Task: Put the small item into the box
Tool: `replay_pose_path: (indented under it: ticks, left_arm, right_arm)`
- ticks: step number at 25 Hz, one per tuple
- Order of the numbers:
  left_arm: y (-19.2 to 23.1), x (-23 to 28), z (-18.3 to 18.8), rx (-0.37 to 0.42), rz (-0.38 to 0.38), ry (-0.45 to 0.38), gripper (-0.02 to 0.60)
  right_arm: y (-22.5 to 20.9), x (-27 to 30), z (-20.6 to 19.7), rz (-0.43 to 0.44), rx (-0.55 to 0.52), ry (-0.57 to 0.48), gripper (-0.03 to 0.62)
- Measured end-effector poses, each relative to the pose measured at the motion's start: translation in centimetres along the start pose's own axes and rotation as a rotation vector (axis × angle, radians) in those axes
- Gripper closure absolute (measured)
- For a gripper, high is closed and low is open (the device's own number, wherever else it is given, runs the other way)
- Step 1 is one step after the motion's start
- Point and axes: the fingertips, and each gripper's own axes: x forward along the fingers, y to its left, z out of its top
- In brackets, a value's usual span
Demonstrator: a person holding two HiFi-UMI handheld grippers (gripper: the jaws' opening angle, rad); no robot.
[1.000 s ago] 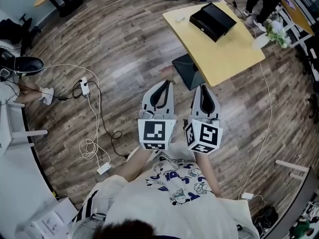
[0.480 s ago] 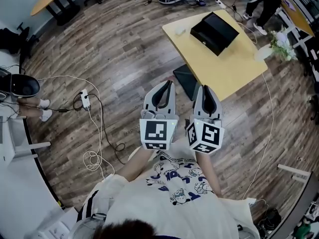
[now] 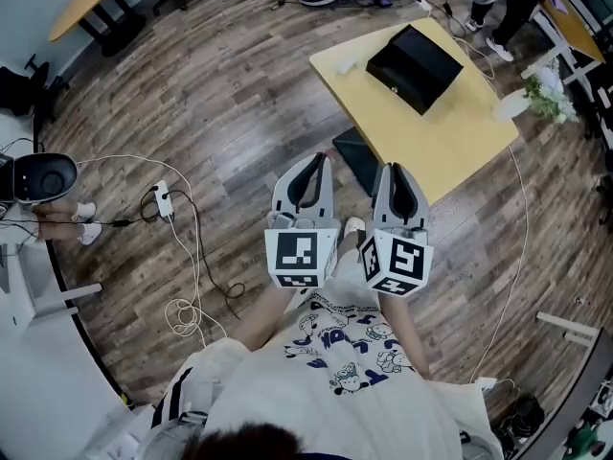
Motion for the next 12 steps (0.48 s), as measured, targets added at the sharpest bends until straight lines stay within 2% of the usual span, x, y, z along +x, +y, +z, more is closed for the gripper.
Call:
replay_pose_path:
  ticks: [12]
  left_arm:
    - [2.0, 5.7, -0.9, -0.018, 0.015, 0.045, 0.560]
  right_arm:
    - [-1.9, 6.2, -0.6, -0.004, 0.008, 0.041, 0.546]
